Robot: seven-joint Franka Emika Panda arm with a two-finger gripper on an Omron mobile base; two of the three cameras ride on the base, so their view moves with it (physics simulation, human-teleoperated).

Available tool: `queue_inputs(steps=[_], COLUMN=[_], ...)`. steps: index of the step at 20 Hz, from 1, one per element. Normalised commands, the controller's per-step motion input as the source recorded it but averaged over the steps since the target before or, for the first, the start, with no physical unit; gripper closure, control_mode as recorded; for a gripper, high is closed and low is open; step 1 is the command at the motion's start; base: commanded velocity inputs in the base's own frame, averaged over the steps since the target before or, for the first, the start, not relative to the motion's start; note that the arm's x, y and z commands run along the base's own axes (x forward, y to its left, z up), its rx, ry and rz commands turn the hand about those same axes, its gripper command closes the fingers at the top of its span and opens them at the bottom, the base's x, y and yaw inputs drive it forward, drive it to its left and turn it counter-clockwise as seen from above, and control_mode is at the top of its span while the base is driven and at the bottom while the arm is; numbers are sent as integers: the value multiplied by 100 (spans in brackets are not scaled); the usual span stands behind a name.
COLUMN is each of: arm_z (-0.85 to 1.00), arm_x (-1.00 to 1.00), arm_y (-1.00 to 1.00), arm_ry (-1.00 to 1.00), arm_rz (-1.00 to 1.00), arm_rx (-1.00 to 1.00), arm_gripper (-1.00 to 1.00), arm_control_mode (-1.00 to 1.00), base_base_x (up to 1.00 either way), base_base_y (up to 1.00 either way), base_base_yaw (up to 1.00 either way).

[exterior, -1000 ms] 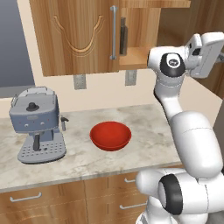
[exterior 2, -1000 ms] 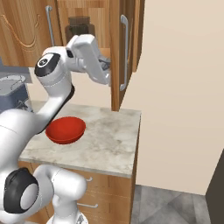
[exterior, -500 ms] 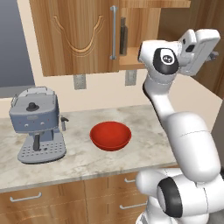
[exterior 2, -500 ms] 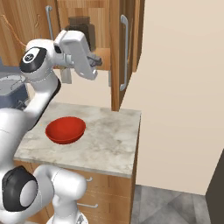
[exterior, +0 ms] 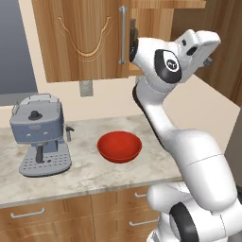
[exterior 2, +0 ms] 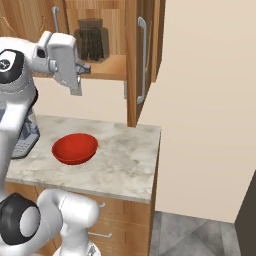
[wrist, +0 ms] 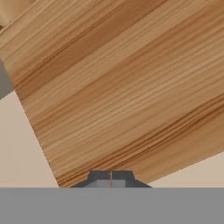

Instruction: Open the cabinet. Pick the apple and mango from the cabinet and place them into the bowl. Then close the cabinet.

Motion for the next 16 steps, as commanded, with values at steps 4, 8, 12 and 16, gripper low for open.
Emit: queue_inputs(steps=[4,8,12,16], arm_z=[-23,-6,0,0], arm_x=[38,32,17,0], arm_y=[90,60,30,2], arm_ry=[-7,-9,6,24], arm_rz=[42,44,37,38], arm_rx=[16,32,35,32], arm_gripper=[100,100,100,100], arm_control_mode=[-100,-100,-100,-100], base_base_x=[0,0,0,0], base_base_y=[0,0,0,0], base_base_yaw=[0,0,0,0])
